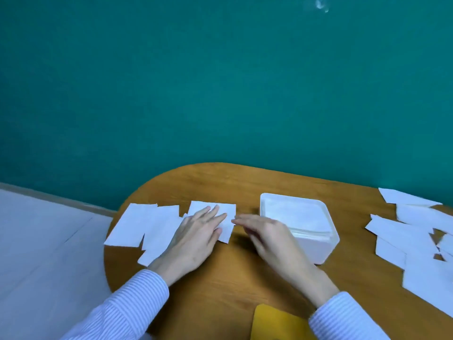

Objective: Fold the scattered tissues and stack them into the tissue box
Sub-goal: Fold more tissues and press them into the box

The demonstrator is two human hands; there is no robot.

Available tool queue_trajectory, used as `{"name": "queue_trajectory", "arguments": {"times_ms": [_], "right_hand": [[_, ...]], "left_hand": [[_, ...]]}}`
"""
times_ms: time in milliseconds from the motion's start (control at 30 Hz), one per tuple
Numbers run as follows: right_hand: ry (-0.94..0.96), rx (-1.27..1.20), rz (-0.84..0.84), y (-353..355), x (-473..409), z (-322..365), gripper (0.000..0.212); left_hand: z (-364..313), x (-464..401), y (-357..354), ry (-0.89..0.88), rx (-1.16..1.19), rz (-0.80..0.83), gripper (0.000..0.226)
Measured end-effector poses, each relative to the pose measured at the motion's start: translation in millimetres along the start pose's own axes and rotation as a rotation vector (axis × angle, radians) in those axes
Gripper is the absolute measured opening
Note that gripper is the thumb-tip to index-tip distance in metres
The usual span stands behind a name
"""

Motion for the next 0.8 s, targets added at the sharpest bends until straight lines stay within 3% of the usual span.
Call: {"name": "queue_trajectory", "arguments": {"times_ms": [233,333,600,800], "right_hand": [[0.019,0.136,0.313,-90.2,-45.0,14.5,0.043],[0.043,0.200,0.379,-102.0,-44.9,13.3,0.023],[0.118,0.199,0.252,-69.7,14.4,14.5,0.018],[0.039,0.167,0.138,-64.3,31.4,5.3,0.019]], "left_hand": [[70.8,36.1,-15.9,0.137,-0.036,0.212,0.055],[72.9,48.7,-14.9,0.093,-0.054,0.182,0.053],[54.5,82.4,-11.3,-0.066,0.084,0.200,0.047],[59.5,51.5,4.4,-0.236,0.040,-0.106,0.030]]}}
Point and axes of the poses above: each hand's wrist, its own x-axis away from the middle knuckle, its own y-axis out of the back of the hand, z = x × y, the point moved 1 cm from there along -x, towards the middle knuckle, and after that the axes turned 8 degrees about x, right-handed, at the moved point
